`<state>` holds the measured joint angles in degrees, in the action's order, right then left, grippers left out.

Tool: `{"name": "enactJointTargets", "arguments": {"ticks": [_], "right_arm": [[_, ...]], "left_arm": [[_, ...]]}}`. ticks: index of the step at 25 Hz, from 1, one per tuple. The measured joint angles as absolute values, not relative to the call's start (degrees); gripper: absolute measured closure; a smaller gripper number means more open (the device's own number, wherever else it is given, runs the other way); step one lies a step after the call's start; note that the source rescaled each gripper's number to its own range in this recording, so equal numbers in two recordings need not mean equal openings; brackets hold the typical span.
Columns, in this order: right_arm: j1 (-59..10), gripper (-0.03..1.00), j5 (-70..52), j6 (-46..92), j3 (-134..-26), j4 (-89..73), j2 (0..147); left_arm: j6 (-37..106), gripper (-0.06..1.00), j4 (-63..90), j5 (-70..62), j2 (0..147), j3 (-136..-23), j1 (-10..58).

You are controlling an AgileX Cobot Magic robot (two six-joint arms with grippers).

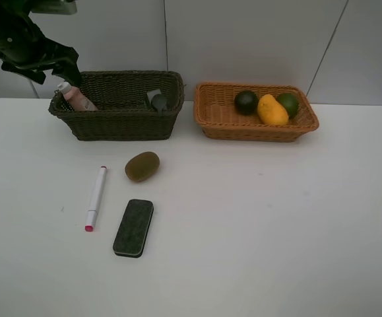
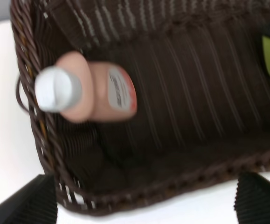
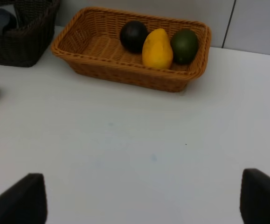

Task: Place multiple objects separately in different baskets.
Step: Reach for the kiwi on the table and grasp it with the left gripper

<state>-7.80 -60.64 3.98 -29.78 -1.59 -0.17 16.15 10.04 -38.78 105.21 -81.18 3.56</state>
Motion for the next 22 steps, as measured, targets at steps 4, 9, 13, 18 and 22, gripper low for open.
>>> {"name": "enactJointTargets", "arguments": {"ticks": [4,9,13,18,22], "right_arm": [[-7.80,-0.03,-60.64,3.98,-29.78,-1.59,-0.17],[-7.80,-0.03,-60.64,3.98,-29.78,-1.59,-0.17],[-7.80,-0.03,-60.64,3.98,-29.78,-1.59,-0.17],[-7.80,-0.03,-60.64,3.98,-29.78,-1.59,-0.17],[-7.80,-0.03,-60.64,3.98,-29.78,-1.59,-0.17]], "left_arm": [[16.71,-0.05,9.97,-43.22,103.51,-81.18,5.79],[15.86,-0.05,9.97,-47.74,102.17,-81.18,15.60],[13.10,-0.05,9.97,-47.80,102.17,-81.18,22.32],[11.42,-0.05,9.77,-47.80,102.17,-81.18,29.51],[9.45,-0.05,8.59,-47.53,102.17,-81.18,31.19]]}}
